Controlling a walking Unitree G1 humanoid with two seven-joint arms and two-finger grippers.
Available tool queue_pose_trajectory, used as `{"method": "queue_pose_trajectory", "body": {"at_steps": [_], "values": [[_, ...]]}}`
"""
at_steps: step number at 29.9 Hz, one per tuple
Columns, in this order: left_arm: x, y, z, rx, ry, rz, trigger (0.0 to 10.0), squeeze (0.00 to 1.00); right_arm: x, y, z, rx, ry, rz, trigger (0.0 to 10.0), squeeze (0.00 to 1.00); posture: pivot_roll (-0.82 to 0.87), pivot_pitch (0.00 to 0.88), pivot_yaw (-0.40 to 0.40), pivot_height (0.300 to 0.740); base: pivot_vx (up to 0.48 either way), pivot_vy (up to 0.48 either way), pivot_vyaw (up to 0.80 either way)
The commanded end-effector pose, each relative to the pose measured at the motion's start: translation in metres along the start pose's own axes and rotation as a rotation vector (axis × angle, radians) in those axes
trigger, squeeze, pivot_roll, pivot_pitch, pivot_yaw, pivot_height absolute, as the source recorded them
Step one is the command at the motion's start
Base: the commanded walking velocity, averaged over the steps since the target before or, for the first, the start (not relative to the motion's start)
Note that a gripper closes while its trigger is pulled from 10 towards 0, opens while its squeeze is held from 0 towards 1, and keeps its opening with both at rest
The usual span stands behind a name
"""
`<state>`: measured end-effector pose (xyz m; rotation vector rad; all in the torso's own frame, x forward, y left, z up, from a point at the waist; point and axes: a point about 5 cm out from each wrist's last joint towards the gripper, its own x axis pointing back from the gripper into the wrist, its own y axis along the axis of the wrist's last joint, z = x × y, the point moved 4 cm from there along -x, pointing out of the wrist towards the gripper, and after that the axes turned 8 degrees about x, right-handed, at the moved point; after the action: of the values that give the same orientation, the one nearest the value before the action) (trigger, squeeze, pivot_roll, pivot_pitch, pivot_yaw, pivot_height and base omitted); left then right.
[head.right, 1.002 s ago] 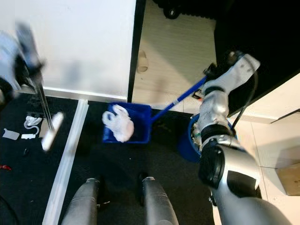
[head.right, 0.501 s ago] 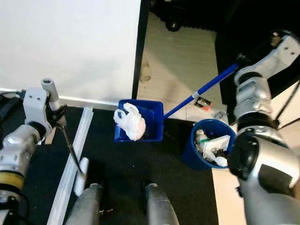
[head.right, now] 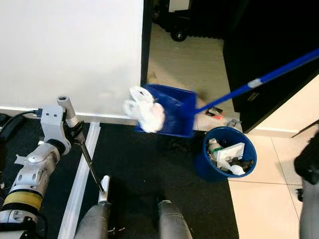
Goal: Sweep floor
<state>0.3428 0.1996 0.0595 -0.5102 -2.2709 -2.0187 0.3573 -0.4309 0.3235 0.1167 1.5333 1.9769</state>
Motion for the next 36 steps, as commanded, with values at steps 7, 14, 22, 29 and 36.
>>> {"method": "queue_pose_trajectory", "body": {"at_steps": [7,14,22,29,36], "values": [[-0.005,-0.006,-0.014,0.045,-0.016,-0.002,10.0,0.00,0.006,0.009,-0.031,-0.187,-0.155,-0.081,10.0,0.00,0.00,0.042,-0.043,0.740,0.000,0.000,0.00],[-0.007,-0.005,-0.016,0.054,-0.013,-0.011,10.0,0.00,0.019,-0.040,-0.041,-0.373,-0.248,-0.003,10.0,0.00,0.02,0.047,-0.039,0.740,0.000,0.000,0.00],[-0.009,-0.001,-0.017,0.051,-0.012,-0.017,10.0,0.00,0.035,-0.095,-0.026,-0.506,-0.295,0.099,10.0,0.00,0.04,0.057,-0.034,0.740,0.000,0.000,0.00],[-0.008,-0.003,-0.018,0.039,-0.015,-0.007,10.0,0.00,0.034,-0.094,-0.018,-0.394,-0.240,0.102,10.0,0.00,0.04,0.064,-0.034,0.740,0.000,0.000,0.00],[-0.007,-0.015,-0.016,0.007,0.022,0.023,10.0,0.00,0.026,-0.075,-0.018,-0.195,-0.133,0.111,10.0,0.00,0.04,0.070,-0.036,0.740,0.000,0.000,0.00]]}}
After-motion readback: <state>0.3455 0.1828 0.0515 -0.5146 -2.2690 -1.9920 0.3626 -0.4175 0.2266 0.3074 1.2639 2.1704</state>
